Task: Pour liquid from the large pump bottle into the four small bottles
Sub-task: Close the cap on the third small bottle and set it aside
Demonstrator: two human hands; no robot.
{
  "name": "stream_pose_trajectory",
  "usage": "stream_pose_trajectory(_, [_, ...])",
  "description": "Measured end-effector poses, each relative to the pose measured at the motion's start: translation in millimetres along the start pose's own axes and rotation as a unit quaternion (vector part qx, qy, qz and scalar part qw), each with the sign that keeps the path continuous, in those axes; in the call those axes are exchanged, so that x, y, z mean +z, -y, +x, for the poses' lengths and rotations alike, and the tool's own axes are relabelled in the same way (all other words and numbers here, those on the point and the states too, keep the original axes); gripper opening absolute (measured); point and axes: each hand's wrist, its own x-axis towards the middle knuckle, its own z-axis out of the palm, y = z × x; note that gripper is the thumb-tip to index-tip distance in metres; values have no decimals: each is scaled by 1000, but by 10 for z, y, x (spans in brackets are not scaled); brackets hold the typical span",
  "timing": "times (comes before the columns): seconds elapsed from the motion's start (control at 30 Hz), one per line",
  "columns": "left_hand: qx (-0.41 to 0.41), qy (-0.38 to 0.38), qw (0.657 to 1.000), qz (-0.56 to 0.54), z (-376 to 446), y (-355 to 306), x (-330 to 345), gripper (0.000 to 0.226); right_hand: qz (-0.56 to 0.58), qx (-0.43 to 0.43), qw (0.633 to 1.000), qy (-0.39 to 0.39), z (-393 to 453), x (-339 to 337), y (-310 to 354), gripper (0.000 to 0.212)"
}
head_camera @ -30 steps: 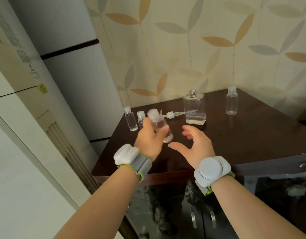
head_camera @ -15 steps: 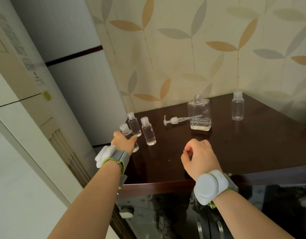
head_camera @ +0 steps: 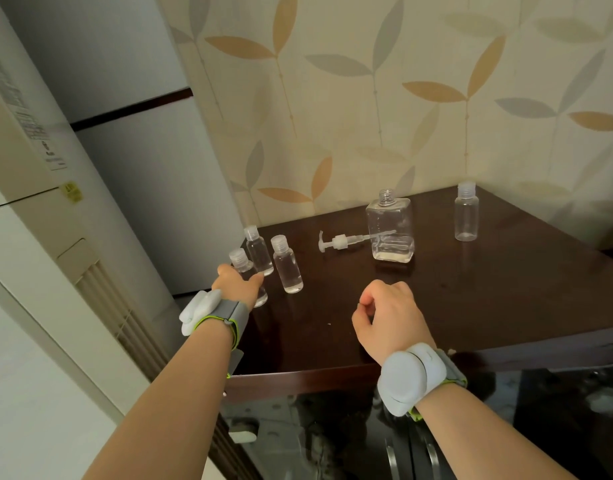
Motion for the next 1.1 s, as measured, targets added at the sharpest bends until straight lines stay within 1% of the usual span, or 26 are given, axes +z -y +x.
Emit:
stream_pose_trajectory(0.13, [12, -9, 1000, 12, -15, 9, 26, 45, -4, -9, 1000, -11, -4, 12, -10, 17])
stream_pose_trajectory(0.23, [20, -15, 1000, 17, -21, 17, 42, 39, -7, -15, 1000, -11, -4, 20, -23, 17])
stream_pose_trajectory(0.5, [24, -20, 999, 6, 5, 68, 93, 50, -10, -25, 999, -22, 6, 36, -41, 17])
stream_pose_trajectory(0.63, [-3, -11, 1000, -5, -61, 62, 64, 58, -9, -22, 999, -23, 7, 39, -48, 17])
stream_pose_trajectory(0.67, [-12, -24, 1000, -3, -106, 25, 56, 60, -6, -21, 1000, -22, 8, 38, -49, 17])
stream_pose_trajectory(0.73, [-2, -93, 995, 24, -239, -68, 34, 57, -3, -20, 1000, -23, 11, 39, -52, 18])
stream_pose_trajectory(0.8, [57, -184, 980, 41, -409, -178, 2, 45, -2, -16, 1000, -26, 12, 42, -54, 17])
stream_pose_trajectory(0.83, [103, -209, 972, 34, -499, -237, -20, 38, 0, -16, 999, -29, 12, 41, -57, 17])
stream_pose_trajectory(0.87, [156, -210, 965, 20, -580, -299, -42, 31, 5, -15, 999, -32, 16, 46, -61, 18])
stream_pose_trajectory(0.9, [212, -186, 959, 2, -658, -363, -52, 25, 13, -12, 999, -34, 21, 45, -64, 18])
stream_pose_trajectory(0.93, [265, -137, 954, -12, -731, -423, -53, 20, 23, -6, 999, -36, 26, 39, -67, 18])
stream_pose_trajectory(1.0, [343, -6, 939, -10, -871, -523, -2, 17, 47, 12, 998, -41, 40, 21, -76, 17])
stream_pose_trajectory(1.03, [360, 53, 932, 0, -928, -556, 47, 17, 57, 22, 997, -47, 48, 6, -80, 16])
stream_pose_trajectory(1.07, [360, 96, 928, 9, -976, -572, 107, 18, 66, 30, 996, -54, 47, -9, -94, 14])
stream_pose_trajectory(1.1, [348, 123, 929, 17, -1013, -574, 170, 20, 75, 35, 995, -62, 49, -23, -105, 13])
